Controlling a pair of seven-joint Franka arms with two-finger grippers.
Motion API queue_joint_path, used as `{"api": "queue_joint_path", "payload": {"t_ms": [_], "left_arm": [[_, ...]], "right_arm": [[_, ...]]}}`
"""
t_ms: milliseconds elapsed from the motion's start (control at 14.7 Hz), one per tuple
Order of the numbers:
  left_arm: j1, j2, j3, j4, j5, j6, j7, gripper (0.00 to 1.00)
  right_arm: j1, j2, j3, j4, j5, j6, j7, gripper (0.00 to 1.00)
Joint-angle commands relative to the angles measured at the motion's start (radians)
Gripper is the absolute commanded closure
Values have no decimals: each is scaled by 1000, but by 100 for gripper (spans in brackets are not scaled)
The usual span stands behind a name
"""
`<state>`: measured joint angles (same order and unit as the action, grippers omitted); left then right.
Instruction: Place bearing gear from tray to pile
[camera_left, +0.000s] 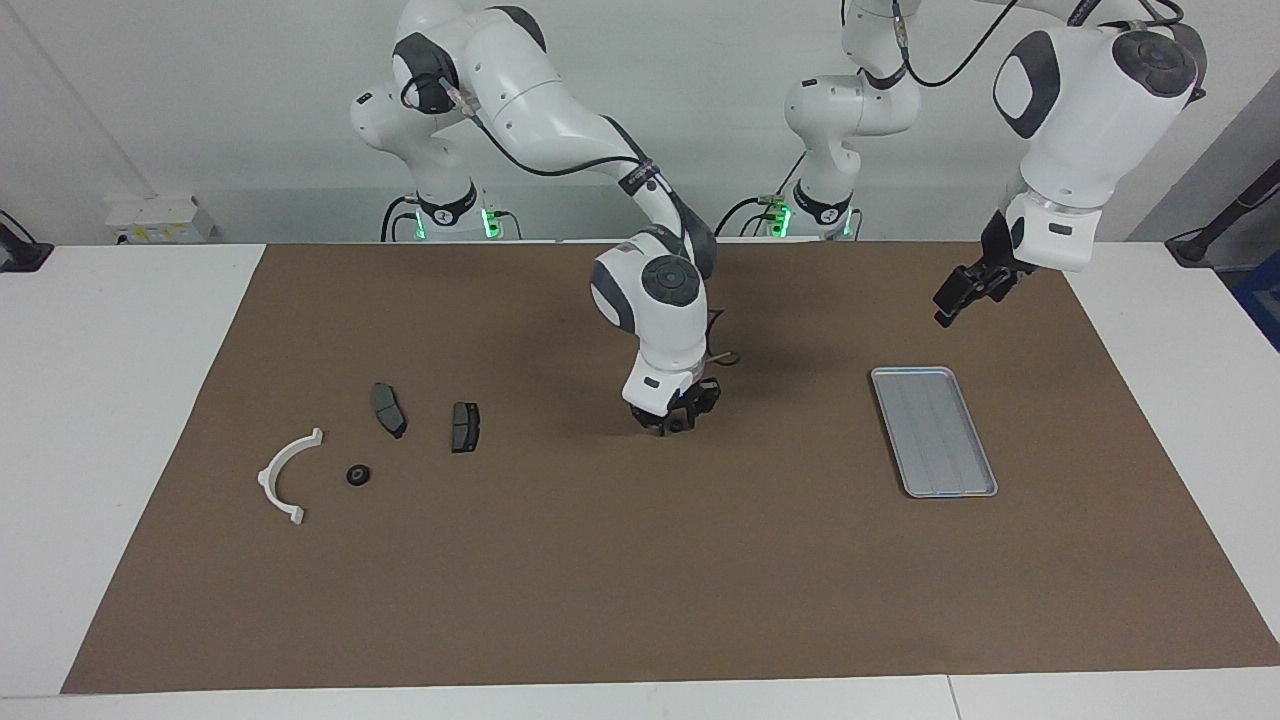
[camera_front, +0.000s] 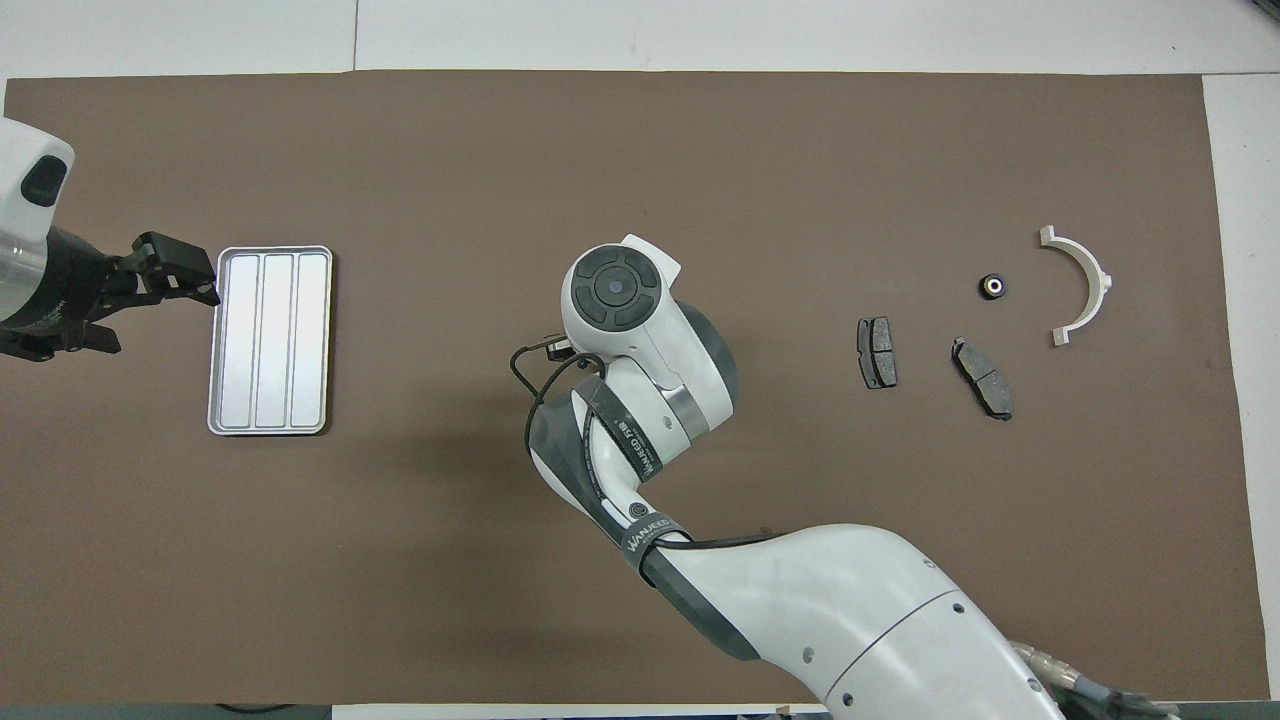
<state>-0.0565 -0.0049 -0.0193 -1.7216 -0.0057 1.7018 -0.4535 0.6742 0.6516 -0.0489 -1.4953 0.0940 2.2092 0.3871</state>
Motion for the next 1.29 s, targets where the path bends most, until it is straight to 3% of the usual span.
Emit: {"api": "queue_joint_path", "payload": {"t_ms": [0, 475, 814, 1086, 1221], "left_arm": [[7, -26, -5, -26, -16, 18, 6, 0], [7, -26, -5, -27, -16, 18, 6, 0], [7, -26, -5, -26, -16, 18, 6, 0], [7, -26, -5, -26, -16, 18, 6, 0], [7, -26, -5, -27, -16, 18, 6, 0]], "right_arm": [[-16, -1, 18, -11, 12, 26, 10, 54], [-16, 2, 18, -31, 10, 53, 9, 62], [-15, 2, 18, -33, 10, 53, 7, 75], [-16, 2, 18, -23, 10, 46, 7, 100], [-24, 2, 18, -19, 10, 46, 7, 100]]}}
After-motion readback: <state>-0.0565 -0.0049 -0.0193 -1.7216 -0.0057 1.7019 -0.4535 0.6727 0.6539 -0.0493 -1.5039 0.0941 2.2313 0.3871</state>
